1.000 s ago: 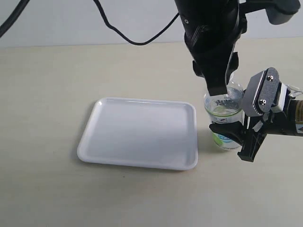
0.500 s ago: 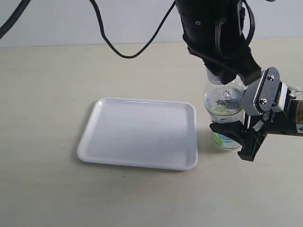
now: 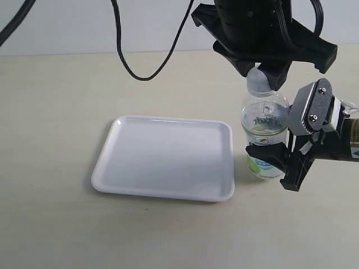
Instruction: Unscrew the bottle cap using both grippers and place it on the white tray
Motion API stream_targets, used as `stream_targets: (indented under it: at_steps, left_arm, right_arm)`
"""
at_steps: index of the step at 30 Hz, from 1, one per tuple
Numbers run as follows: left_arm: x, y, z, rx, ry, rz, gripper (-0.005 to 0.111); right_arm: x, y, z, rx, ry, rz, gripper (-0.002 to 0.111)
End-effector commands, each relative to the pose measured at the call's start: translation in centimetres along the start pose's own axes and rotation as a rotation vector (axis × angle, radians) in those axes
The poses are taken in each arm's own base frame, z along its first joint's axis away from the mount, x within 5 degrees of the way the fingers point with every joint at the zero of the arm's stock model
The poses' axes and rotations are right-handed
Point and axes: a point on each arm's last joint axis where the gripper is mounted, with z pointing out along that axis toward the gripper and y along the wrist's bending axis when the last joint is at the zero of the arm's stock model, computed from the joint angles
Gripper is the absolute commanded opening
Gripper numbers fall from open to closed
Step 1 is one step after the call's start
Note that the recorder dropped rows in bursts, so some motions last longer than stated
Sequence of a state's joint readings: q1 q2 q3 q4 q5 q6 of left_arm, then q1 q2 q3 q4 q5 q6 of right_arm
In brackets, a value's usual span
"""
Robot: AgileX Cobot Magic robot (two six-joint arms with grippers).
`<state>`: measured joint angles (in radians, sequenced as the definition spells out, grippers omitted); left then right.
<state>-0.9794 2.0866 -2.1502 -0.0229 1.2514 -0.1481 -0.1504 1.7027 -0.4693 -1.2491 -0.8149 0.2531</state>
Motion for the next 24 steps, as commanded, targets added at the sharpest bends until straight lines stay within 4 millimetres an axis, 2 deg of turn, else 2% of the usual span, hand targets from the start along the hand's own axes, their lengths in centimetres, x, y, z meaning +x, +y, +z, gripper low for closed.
stream_targets:
  at_steps: [1, 7, 12, 13, 14, 16, 18, 19, 22, 24]
  left_arm:
    - [-0.6, -0.1, -0.2, 0.005, -0.044, -0.069, 0.0]
    - [-0.5, -0.1, 1.4, 0.011, -0.012, -0.076, 0.0]
    - [-0.5, -0.1, 1.5, 0.011, -0.012, -0.051, 0.0]
    - [-0.5, -0.1, 1.5, 0.011, -0.012, -0.027, 0.003]
    - [-0.5, -0.1, 1.5, 0.011, -0.012, -0.009, 0.008]
    - [-0.5, -0.1, 1.5, 0.01, -0.012, 0.041, 0.03]
    - [-0.5, -0.1, 1.5, 0.013, -0.012, 0.15, 0.073]
    - [-0.5, -0.1, 1.5, 0.013, -0.013, 0.176, 0.083]
    - [-0.5, -0.2, 1.0, 0.015, -0.022, 0.306, 0.078]
    - [-0.7, -0.2, 0.3, 0.009, -0.056, 0.493, 0.077]
  right_arm:
    - [0.5, 0.2, 0.1, -0.021, 0.037, -0.029, 0.0]
    - [0.5, 0.2, 0.1, -0.021, 0.038, -0.017, 0.0]
    - [0.4, 0.3, 0.1, -0.024, 0.026, -0.006, 0.0]
    - [0.4, 0.3, 0.1, -0.024, 0.024, 0.0, 0.0]
    - [0.4, 0.3, 0.1, -0.024, 0.024, 0.0, 0.0]
    - [0.4, 0.3, 0.1, -0.024, 0.024, 0.0, 0.0]
    - [0.4, 0.3, 0.1, -0.024, 0.024, 0.0, 0.0]
    - [0.4, 0.3, 0.1, -0.024, 0.024, 0.0, 0.0]
    - [0.4, 0.3, 0.1, -0.024, 0.024, 0.0, 0.0]
    - [0.4, 0.3, 0.1, -0.024, 0.024, 0.0, 0.0]
